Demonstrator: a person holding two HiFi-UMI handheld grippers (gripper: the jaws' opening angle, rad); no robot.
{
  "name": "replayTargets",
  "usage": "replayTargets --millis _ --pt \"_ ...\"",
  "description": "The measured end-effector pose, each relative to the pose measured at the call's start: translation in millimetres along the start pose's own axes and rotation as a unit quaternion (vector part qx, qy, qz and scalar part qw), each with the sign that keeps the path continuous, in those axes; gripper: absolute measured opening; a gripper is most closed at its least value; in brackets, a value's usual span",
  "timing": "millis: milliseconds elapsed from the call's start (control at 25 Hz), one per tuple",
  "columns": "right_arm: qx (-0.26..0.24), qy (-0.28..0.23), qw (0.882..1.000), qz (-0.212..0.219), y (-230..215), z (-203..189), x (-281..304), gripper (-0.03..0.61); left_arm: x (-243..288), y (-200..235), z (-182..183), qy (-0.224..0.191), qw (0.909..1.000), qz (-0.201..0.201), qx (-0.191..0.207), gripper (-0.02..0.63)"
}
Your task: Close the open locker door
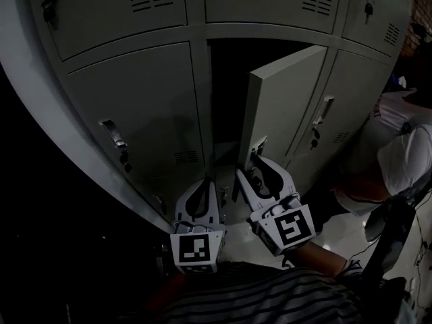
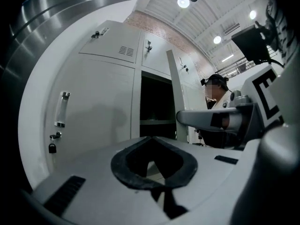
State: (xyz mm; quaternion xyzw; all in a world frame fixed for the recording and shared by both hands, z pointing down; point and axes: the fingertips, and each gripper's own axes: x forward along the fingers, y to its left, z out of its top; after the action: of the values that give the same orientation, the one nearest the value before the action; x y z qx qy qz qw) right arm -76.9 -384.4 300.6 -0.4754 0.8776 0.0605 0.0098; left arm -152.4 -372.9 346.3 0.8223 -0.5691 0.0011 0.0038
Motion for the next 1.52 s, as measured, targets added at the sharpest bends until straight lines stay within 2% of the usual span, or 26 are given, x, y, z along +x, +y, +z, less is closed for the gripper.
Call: replayTargets --millis 120,480,1000,1120,1280,1320,1440,1520 --pt "-0.004 0.003 1.000 0.003 3.8 -4.0 37.6 0.122 11.3 26.4 -1.8 0.000 1.0000 0.009 -0.001 0.005" --pt "-0.018 0.012 1.000 -0.008 -14.8 -13.6 116.5 0.118 44.4 61.9 -5.8 0.004 0.9999 0.010 -0.001 0.005" --pt "-0.006 0.016 1.000 0.007 -19.6 -14.0 133.2 0.097 39.6 62.7 -11.1 0.022 0.9996 0.019 -0.005 0.005" --pt "0.018 0.014 1.000 0.019 -14.3 -16.2 120.9 0.195 30.6 54.3 -16.4 0.020 0.9996 0.019 -0.003 0.005" --pt "0.025 0.000 0.999 0.025 3.3 -70.6 70.4 0.199 8.1 34.4 -83.4 0.021 0.9995 0.023 -0.003 0.005" --pt "0.027 -0.003 0.999 0.026 4.5 -65.9 56.6 0.198 2.3 26.6 -79.8 0.020 0.9996 0.022 -0.002 0.005" --pt "0.037 -0.010 0.999 0.027 4.8 -12.4 13.3 0.185 -18.2 -4.4 -25.5 0.014 0.9998 0.016 -0.002 0.005" --pt "0.046 -0.010 0.998 0.029 10.0 8.3 -22.0 0.180 -37.2 -29.6 -5.3 0.010 0.9999 0.014 0.001 0.005"
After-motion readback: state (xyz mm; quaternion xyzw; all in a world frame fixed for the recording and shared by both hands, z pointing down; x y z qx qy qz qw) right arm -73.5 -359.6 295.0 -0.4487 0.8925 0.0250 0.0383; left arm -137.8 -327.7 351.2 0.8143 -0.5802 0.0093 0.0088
